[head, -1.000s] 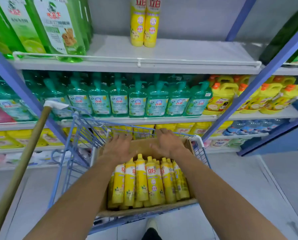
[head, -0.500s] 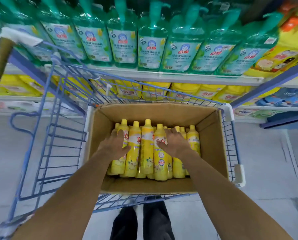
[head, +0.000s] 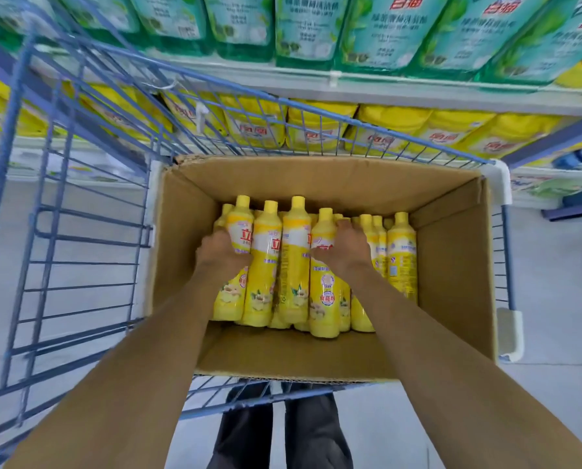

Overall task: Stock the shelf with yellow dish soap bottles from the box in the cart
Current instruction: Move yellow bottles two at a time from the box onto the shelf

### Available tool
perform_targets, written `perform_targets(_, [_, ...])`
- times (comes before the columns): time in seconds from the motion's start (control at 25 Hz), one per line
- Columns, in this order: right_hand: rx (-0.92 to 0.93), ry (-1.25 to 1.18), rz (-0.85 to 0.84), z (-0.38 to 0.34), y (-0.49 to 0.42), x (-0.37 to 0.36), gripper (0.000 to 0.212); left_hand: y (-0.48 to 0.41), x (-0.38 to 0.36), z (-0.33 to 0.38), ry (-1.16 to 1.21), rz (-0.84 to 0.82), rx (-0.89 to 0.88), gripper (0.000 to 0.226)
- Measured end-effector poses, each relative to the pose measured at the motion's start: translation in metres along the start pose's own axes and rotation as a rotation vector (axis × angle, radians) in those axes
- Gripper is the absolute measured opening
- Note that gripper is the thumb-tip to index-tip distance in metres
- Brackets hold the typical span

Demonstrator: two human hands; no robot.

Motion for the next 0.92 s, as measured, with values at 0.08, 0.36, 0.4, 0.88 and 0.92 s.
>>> perform_targets(0.08, [-0.072, -0.082, -0.005, 0.009, -0.002, -0.002, 0.069, -0.001, -0.002, -0.007, 0.129, -0.007, 0.074, 0.053])
perform_targets(0.36, [0.036, -0.306, -0.057, -0.016, 0.033, 0.028, 0.069, 0.045, 0.023, 0.005, 0.43, -0.017, -0.068, 0.052])
perform_targets(0.4, [0.061, -0.335, -0.046, -0.022, 0.044, 0.033, 0.074, 0.057, 0.032, 0.016, 0.431, -0.008, -0.129, 0.054])
perform_targets(0.88, [0.479, -0.563, 0.474, -0.111, 0.188, 0.275, 0.056, 0.238, 0.188, 0.184, 0.519, 0.033, -0.743, 0.064])
perform_targets(0.92, [0.516, -0.568, 0.507, -0.119, 0.202, 0.299, 0.053, 0.257, 0.205, 0.195, 0.525, 0.052, -0.777, 0.062])
Point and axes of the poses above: each hand's wrist, its own y-axis away from the middle knuckle, its own x-axis out of the back of the hand, z = x × y, the point moved 8 cm from there along -y, towards the middle knuckle, and after that the axes turned 5 degrees about x, right-handed, at the moved point
